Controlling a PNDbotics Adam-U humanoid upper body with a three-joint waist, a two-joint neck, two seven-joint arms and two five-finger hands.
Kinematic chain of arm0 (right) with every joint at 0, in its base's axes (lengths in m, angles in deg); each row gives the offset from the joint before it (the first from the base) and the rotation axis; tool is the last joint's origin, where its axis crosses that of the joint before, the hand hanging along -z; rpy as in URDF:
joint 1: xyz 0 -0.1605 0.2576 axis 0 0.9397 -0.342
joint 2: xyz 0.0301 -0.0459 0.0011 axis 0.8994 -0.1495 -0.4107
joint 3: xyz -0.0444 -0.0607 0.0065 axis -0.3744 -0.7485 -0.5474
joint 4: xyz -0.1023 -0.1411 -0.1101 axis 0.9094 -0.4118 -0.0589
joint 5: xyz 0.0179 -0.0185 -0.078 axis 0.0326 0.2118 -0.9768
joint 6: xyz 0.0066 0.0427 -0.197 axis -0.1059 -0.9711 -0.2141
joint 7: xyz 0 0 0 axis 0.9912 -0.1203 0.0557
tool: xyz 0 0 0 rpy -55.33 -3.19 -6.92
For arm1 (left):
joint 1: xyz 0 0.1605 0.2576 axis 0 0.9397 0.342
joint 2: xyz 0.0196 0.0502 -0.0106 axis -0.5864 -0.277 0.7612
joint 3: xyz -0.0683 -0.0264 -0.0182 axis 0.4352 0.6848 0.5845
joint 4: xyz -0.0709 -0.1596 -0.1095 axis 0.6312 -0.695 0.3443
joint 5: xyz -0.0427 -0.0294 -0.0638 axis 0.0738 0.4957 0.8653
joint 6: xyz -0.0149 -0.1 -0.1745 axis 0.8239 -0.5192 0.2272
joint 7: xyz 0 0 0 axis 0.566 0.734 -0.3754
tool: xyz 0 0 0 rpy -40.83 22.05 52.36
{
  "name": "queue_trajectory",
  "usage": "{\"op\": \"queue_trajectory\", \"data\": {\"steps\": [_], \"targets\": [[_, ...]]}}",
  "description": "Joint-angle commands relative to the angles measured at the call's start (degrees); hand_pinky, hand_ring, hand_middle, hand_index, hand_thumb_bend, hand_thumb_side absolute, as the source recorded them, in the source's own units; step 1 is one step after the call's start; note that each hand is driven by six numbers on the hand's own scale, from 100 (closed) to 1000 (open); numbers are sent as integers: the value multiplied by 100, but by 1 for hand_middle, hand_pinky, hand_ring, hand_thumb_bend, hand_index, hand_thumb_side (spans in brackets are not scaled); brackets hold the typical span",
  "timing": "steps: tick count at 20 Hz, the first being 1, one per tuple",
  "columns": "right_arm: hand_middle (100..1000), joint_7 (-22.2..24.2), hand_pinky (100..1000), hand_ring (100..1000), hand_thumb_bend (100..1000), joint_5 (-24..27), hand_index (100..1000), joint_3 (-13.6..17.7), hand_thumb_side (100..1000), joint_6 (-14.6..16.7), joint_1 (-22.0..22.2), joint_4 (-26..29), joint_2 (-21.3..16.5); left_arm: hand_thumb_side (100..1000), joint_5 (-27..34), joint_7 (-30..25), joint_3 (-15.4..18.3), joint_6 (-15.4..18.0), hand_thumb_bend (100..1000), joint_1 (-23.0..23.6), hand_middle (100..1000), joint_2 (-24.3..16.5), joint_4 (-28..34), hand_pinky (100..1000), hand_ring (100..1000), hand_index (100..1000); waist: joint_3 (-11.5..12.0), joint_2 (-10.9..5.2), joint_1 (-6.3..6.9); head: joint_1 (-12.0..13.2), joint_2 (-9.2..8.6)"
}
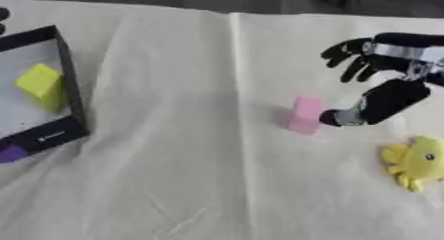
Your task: Pick up the objects with one hand, pass them to the other hand, and then place them into the box on the other side of the table.
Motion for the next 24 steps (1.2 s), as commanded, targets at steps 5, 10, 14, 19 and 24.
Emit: {"op": "queue_trajectory", "data": {"steps": [5,10,14,19,24], "targets": [[870,51,851,812,504,-313,949,-153,243,-515,-42,54,139,786,-43,-2,43,20,100,-44,796,-73,101,888,807,820,6,-152,48,6,34],[868,192,858,819,513,-475,946,-232,234,-637,1,54,274,787,-37,2,36,10,100,-48,795,-56,101,889,807,820,12,-140,64,0,30],[866,299,864,826,514,-710,942,-235,228,-645,111,54,329,787,-39,3,33,12,100,-61,793,-46,101,888,806,818,38,-127,75,-8,9],[869,341,872,834,517,-1025,938,-212,210,-646,175,-58,421,787,-46,10,35,9,100,-64,792,-28,101,889,799,814,55,-104,85,-18,-12],[877,275,896,863,548,-1462,936,-186,188,-646,171,-161,489,788,-72,16,38,4,100,-45,791,-17,101,890,795,813,57,-81,91,-32,-30]]}}
